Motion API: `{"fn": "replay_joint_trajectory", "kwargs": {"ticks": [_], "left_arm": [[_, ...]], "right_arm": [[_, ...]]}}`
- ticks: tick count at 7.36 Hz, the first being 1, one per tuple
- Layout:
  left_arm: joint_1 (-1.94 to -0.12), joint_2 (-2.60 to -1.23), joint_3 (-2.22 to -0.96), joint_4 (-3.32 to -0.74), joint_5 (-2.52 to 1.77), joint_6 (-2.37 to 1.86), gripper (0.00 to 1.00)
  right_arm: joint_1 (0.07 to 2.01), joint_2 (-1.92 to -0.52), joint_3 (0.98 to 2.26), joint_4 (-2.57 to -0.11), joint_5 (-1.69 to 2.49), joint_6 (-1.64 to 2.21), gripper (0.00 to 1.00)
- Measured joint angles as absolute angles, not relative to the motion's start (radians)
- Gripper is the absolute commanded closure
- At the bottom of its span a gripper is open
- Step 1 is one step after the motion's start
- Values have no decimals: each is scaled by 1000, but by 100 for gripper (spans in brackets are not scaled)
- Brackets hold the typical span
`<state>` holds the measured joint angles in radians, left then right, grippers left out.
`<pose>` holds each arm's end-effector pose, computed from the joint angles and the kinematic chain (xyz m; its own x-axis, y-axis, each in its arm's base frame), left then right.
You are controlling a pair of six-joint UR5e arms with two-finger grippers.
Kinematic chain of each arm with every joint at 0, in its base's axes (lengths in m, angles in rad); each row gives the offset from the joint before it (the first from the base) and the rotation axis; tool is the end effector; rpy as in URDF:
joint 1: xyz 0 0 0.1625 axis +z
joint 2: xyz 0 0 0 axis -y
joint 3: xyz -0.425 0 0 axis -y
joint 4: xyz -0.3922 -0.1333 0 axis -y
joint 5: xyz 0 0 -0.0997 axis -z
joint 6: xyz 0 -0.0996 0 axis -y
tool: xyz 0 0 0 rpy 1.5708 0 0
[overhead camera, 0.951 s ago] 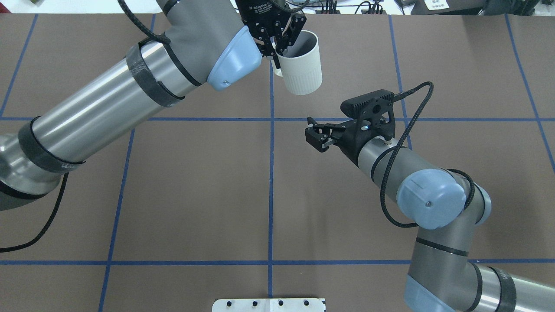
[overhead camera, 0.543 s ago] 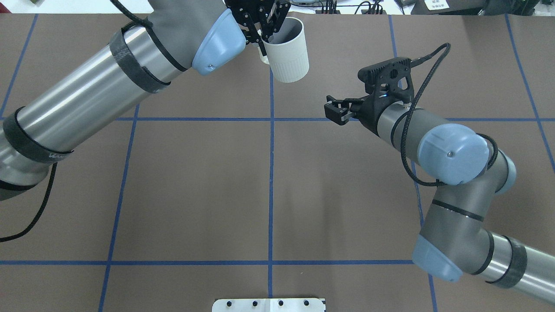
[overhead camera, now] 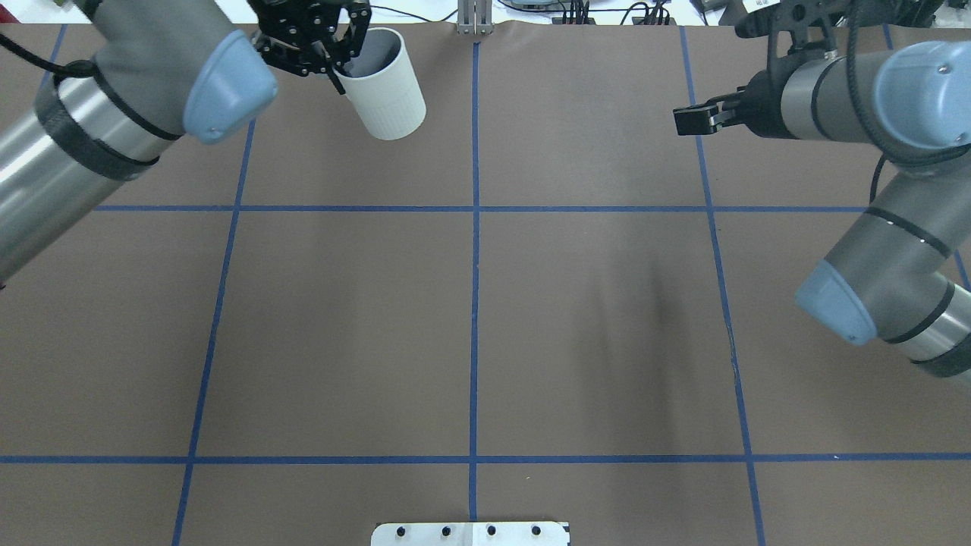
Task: Left arm hands cup to right arm to dump lemon
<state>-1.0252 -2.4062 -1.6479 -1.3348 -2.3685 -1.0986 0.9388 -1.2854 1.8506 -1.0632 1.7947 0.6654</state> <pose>0.2980 -0.6104 0.1292 0.5261 -0.2546 -0.8114 0.1405 0.9671 -0.2123 -0.2552 -0.5367 0.3191 0.7024 -0.3390 0.6258 -0.1926 0.7560 0.6256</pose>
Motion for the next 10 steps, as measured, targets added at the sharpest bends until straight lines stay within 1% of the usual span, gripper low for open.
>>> {"fn": "replay_joint_trajectory", "kwargs": {"ticks": [2, 4, 6, 7, 8, 10], "left_arm": [[-1075, -2229, -1776, -1334, -2327, -1016, 100], [-1085, -2045, -1909, -1336, -2261, -960, 100], [-1086, -1873, -1988, -1353, -2189, -898, 100], [-1084, -1802, -1997, -1383, -2163, -876, 100], [-1081, -1740, -1978, -1442, -2152, -867, 100], [-1079, -1683, -1874, -1603, -2154, -867, 100]], "right_arm": [[1064, -1334, 1835, -1109, 1983, 585, 0], [1155, -1373, 1834, -1190, 2116, 496, 0], [1218, -1412, 1835, -1257, 2200, 416, 0], [1237, -1430, 1837, -1278, 2238, 396, 0], [1249, -1444, 1840, -1289, 2261, 388, 0], [1257, -1463, 1843, -1296, 2276, 384, 0]]}}
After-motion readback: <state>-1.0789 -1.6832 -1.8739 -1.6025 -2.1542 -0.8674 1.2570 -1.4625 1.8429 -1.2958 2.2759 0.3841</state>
